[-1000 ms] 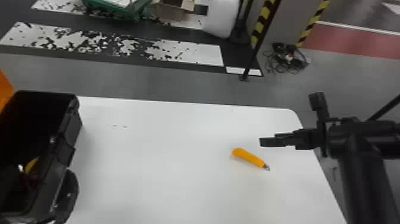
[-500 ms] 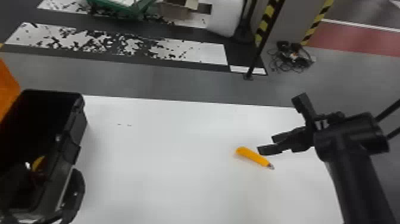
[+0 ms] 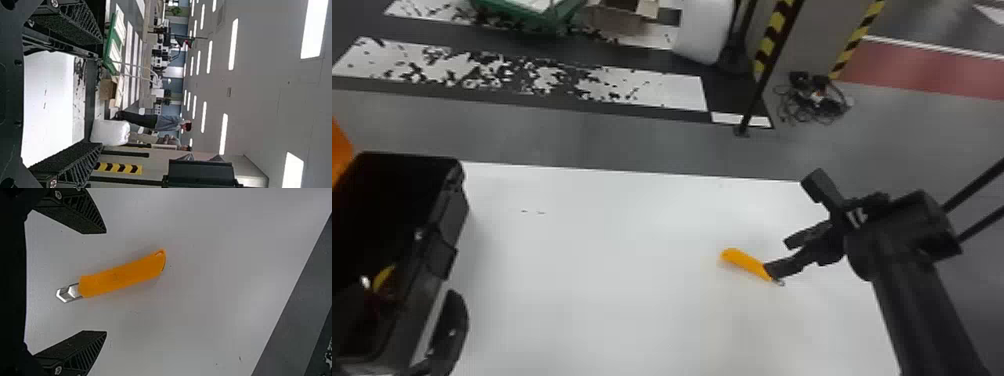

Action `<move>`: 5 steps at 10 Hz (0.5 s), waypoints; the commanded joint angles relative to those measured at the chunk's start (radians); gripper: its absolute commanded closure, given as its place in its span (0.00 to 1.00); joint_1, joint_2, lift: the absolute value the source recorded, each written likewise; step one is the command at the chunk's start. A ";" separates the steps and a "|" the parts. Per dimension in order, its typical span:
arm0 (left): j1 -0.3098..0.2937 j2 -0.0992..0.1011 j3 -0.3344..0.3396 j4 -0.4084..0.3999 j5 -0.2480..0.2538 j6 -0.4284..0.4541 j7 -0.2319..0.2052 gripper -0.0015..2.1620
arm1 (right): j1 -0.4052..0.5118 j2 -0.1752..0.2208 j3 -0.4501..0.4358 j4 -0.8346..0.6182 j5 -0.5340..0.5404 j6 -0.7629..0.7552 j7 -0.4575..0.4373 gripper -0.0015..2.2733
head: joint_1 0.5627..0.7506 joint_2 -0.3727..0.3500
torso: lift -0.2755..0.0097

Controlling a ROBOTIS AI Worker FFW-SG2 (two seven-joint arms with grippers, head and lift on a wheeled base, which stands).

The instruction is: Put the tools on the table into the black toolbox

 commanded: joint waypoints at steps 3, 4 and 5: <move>-0.001 0.000 -0.001 0.002 0.000 0.000 0.000 0.03 | 0.003 0.005 0.029 0.020 0.024 -0.015 0.003 0.04 | 0.70 0.21 | 0.83; -0.001 -0.001 -0.001 0.002 0.000 0.000 0.000 0.03 | 0.001 0.008 0.035 0.035 0.029 -0.025 0.003 0.04 | 0.70 0.22 | 0.83; -0.001 -0.001 -0.001 0.003 0.000 0.000 0.000 0.03 | -0.002 0.010 0.044 0.048 0.031 -0.025 0.003 0.06 | 0.70 0.22 | 0.83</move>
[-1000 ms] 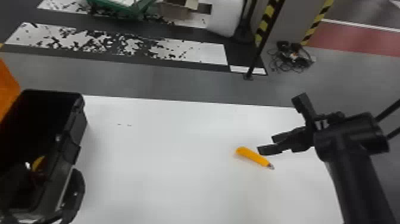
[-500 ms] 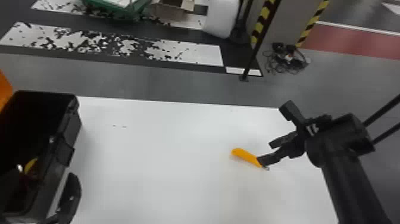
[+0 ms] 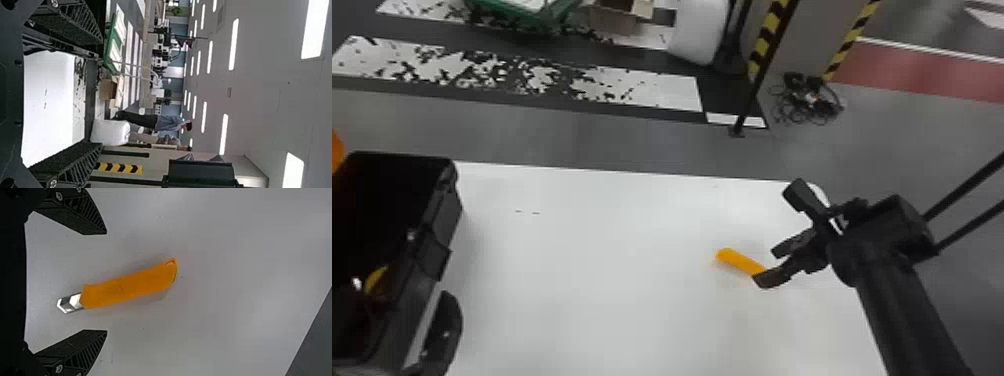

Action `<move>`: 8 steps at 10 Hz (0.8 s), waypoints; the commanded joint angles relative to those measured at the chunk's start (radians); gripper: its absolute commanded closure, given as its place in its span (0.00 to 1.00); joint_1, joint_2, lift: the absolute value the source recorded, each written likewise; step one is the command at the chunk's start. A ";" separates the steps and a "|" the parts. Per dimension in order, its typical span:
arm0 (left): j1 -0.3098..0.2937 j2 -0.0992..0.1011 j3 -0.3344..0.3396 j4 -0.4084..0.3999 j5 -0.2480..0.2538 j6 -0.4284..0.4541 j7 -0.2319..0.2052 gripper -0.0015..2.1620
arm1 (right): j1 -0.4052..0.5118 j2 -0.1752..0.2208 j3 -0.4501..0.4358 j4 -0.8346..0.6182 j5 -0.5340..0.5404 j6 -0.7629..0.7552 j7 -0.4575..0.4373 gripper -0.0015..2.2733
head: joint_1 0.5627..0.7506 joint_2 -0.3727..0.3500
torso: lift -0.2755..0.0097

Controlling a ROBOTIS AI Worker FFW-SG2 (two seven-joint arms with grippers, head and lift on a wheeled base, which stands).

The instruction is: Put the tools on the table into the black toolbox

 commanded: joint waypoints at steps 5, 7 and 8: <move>-0.005 0.000 0.000 0.002 0.000 0.000 0.000 0.03 | -0.017 0.005 0.020 0.040 0.008 -0.001 -0.034 0.07 | 0.70 0.23 | 0.83; -0.003 0.000 0.000 0.004 0.002 0.000 0.000 0.03 | -0.024 0.007 0.024 0.057 0.015 -0.001 -0.052 0.09 | 0.70 0.23 | 0.83; -0.005 0.000 0.000 0.004 0.002 0.000 0.000 0.03 | -0.029 0.007 0.026 0.065 0.015 -0.001 -0.063 0.14 | 0.70 0.23 | 0.83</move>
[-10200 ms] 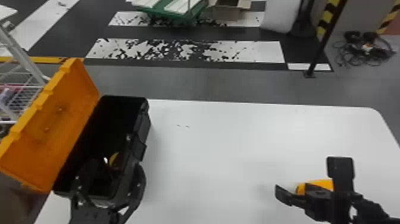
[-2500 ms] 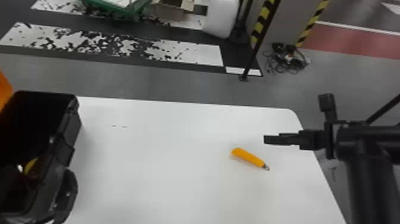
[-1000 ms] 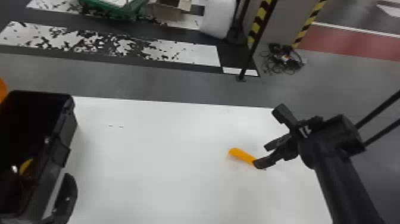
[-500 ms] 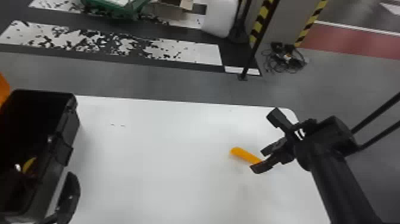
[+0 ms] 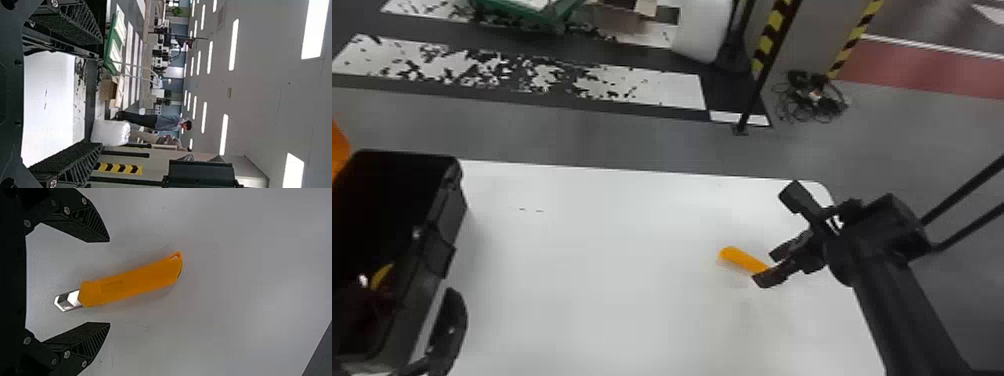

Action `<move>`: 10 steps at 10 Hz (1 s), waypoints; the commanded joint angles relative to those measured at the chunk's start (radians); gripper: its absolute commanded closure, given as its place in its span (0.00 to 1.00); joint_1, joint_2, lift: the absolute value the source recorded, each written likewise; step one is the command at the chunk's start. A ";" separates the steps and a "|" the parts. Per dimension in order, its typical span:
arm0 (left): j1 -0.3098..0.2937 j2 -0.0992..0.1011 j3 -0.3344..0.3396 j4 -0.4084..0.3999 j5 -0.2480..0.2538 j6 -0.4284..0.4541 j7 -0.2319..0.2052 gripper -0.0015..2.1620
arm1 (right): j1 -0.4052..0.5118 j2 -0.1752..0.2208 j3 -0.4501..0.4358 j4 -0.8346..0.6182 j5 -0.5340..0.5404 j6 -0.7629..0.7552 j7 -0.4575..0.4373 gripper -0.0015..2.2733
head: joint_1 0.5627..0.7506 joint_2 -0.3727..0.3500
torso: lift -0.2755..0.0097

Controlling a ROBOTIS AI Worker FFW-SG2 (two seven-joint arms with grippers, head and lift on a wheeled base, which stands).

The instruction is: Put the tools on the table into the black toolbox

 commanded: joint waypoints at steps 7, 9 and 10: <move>-0.001 0.000 0.000 0.000 0.000 0.000 0.001 0.03 | -0.005 0.002 -0.002 0.019 0.003 -0.031 -0.046 0.49 | 0.70 0.22 | 0.83; 0.001 0.000 0.000 -0.001 0.000 0.000 0.000 0.03 | -0.002 0.012 -0.021 0.017 0.003 -0.040 -0.058 0.92 | 0.70 0.22 | 0.83; 0.001 0.000 0.000 -0.004 0.000 0.000 0.001 0.03 | 0.012 0.017 -0.040 0.011 -0.005 -0.055 -0.058 0.99 | 0.70 0.22 | 0.83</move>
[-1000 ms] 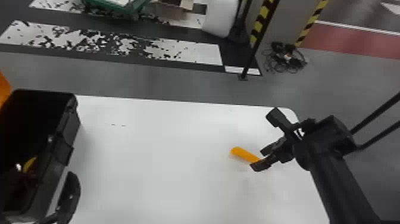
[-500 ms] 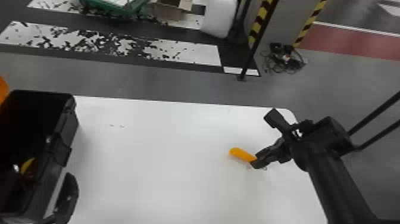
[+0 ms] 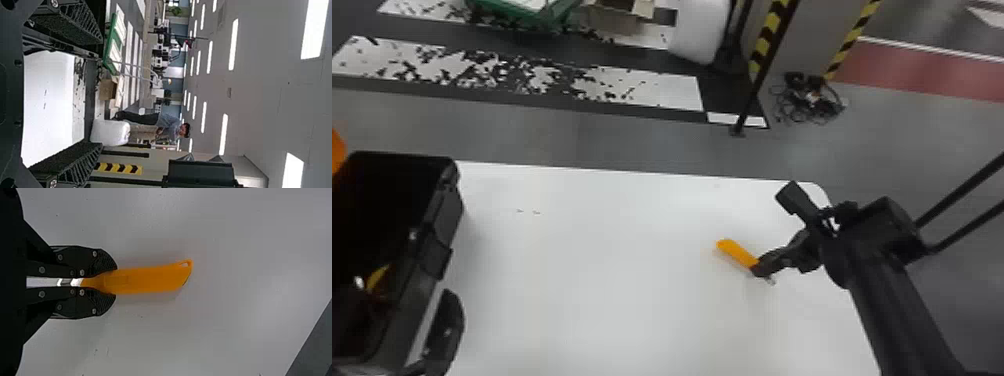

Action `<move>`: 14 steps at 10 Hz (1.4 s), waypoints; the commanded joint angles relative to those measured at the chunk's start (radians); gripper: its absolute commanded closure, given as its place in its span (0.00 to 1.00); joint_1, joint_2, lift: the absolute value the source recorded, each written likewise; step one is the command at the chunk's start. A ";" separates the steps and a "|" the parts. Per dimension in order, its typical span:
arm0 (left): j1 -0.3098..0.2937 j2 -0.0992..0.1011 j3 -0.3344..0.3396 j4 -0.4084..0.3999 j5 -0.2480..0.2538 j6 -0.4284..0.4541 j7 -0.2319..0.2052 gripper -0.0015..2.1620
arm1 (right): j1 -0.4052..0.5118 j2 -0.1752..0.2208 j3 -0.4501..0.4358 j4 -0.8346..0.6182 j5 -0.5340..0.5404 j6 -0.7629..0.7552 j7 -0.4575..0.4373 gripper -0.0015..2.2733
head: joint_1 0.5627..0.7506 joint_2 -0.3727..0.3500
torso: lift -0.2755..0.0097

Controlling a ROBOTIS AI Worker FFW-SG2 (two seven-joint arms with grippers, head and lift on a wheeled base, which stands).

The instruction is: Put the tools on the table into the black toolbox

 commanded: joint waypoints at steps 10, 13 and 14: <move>0.001 0.005 -0.031 -0.072 -0.006 0.034 -0.081 0.03 | 0.375 0.118 -0.165 -0.608 -0.157 0.014 0.000 0.99 | 0.70 0.22 | 0.83; -0.023 0.005 -0.074 -0.098 0.014 0.114 -0.138 0.03 | 0.507 0.173 -0.145 -0.809 -0.186 -0.032 -0.027 0.99 | 0.70 0.22 | 0.83; -0.028 0.003 -0.084 -0.109 0.026 0.150 -0.169 0.03 | 0.545 0.186 -0.131 -0.864 -0.186 -0.042 -0.029 0.99 | 0.70 0.23 | 0.83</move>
